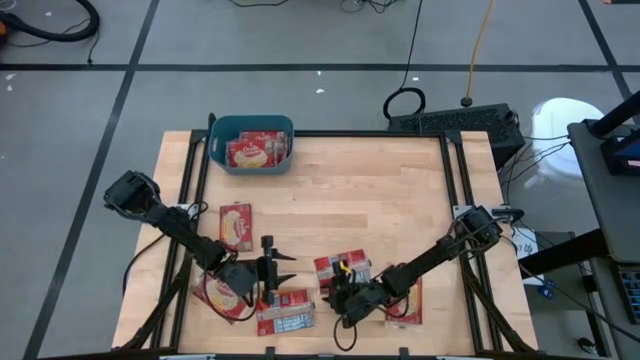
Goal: Sort popcorn bags into baskets
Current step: Put the red popcorn bag into the blue bin
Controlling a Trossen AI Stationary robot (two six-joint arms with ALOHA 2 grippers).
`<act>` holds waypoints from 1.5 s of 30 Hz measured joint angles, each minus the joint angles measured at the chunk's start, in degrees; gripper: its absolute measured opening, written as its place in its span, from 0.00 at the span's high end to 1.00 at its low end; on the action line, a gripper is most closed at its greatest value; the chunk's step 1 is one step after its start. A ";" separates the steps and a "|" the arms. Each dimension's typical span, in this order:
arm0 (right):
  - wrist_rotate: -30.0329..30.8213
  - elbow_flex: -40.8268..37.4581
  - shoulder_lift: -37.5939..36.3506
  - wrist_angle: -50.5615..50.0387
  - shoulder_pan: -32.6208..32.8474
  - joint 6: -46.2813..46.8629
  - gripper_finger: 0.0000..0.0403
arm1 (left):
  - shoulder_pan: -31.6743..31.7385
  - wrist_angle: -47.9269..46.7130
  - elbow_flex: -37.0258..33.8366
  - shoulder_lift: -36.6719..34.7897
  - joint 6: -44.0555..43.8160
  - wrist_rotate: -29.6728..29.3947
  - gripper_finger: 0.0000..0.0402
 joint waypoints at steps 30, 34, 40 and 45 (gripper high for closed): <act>-0.19 -1.39 -1.95 0.29 -3.56 -0.22 0.98 | 0.00 0.91 0.00 0.00 1.46 -0.13 0.48; -0.19 -1.39 -3.56 0.19 -4.45 -0.38 0.99 | 0.00 0.96 0.00 0.00 3.93 -0.17 0.48; -1.70 -1.39 -5.79 0.27 -5.64 -0.20 1.00 | -0.28 4.89 -0.02 2.86 10.49 -0.11 0.47; -3.37 -1.39 -6.27 0.30 -6.85 0.20 1.00 | 0.10 14.57 0.00 8.75 15.26 -1.25 0.40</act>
